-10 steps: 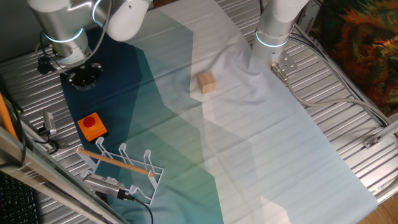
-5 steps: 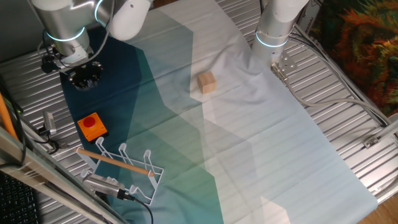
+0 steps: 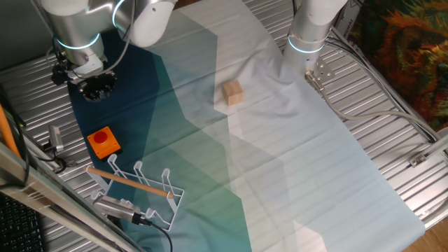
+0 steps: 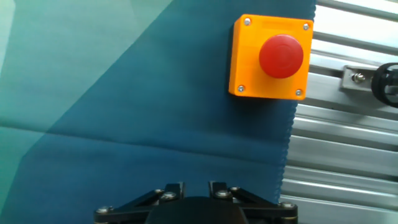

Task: Put the cup on the cup rack

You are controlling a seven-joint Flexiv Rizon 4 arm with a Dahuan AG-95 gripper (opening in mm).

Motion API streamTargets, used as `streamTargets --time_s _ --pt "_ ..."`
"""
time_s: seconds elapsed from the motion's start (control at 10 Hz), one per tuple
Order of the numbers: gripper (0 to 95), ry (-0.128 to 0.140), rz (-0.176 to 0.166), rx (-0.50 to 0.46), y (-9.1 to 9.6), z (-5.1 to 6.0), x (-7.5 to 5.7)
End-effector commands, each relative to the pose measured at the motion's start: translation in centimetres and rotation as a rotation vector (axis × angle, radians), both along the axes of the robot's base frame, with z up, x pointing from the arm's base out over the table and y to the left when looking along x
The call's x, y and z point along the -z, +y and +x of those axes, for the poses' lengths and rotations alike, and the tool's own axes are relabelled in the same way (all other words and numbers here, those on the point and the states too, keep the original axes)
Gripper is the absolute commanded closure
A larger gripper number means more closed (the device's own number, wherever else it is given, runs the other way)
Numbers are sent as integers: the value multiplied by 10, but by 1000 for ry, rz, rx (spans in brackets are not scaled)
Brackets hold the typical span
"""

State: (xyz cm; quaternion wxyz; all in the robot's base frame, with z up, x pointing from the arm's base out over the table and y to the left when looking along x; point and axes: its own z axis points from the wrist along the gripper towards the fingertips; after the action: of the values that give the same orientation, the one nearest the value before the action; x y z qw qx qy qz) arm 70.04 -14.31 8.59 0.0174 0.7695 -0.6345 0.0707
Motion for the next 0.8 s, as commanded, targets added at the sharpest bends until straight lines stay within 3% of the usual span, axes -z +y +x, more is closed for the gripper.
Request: streamTargets --time_s 0.1,0.2,0.8 --pt "760 0 -3 -2 -2 0 2" --pt "570 -1 -3 -3 -2 0 3" --pt "570 1 -28 17 -4 0 5"
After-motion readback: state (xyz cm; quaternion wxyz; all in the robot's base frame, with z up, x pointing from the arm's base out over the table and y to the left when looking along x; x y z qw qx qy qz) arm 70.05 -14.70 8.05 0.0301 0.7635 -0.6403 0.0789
